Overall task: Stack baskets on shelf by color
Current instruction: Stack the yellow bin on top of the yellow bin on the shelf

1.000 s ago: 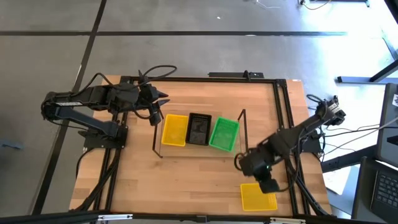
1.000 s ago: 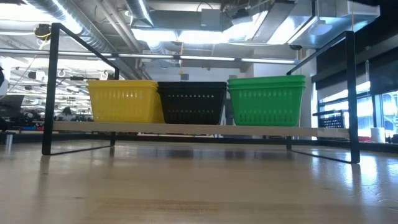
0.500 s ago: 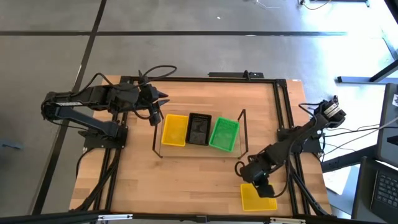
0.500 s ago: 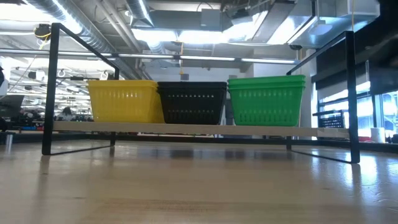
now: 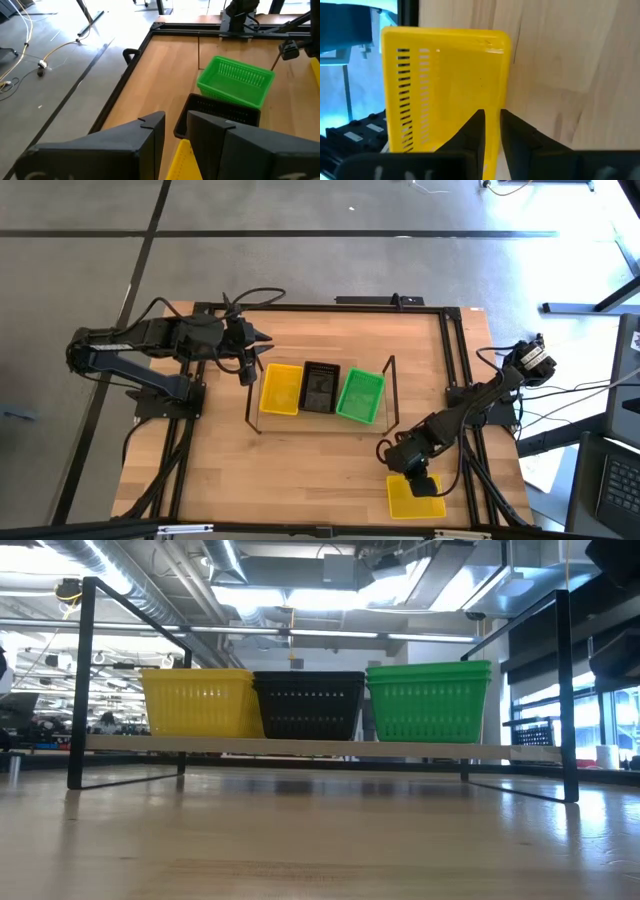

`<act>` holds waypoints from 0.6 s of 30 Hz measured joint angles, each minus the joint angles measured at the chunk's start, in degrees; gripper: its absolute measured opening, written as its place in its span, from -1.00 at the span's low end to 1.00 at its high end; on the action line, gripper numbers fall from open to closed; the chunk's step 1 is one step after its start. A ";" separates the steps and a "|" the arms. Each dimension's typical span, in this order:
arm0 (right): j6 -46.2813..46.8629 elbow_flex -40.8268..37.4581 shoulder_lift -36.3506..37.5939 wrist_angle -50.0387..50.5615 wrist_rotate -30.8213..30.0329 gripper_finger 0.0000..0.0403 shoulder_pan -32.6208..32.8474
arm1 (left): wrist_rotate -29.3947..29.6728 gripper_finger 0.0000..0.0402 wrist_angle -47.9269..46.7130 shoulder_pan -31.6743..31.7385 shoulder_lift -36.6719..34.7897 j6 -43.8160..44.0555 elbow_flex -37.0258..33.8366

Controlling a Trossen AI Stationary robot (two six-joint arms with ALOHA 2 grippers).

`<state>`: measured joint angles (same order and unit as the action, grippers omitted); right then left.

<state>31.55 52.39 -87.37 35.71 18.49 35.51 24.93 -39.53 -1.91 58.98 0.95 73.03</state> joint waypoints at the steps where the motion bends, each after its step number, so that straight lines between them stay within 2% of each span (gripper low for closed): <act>1: 0.00 -0.23 0.00 -0.55 -0.18 -0.71 0.00 | 0.00 -0.63 0.00 0.00 0.00 0.00 0.00; 18: 1.18 -0.27 -1.18 -0.29 -2.90 -0.71 0.00 | 0.02 -0.63 0.11 0.00 0.00 0.00 0.00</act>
<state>32.73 52.12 -88.55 35.42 15.59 35.51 24.95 -39.42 -1.91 58.98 0.95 73.03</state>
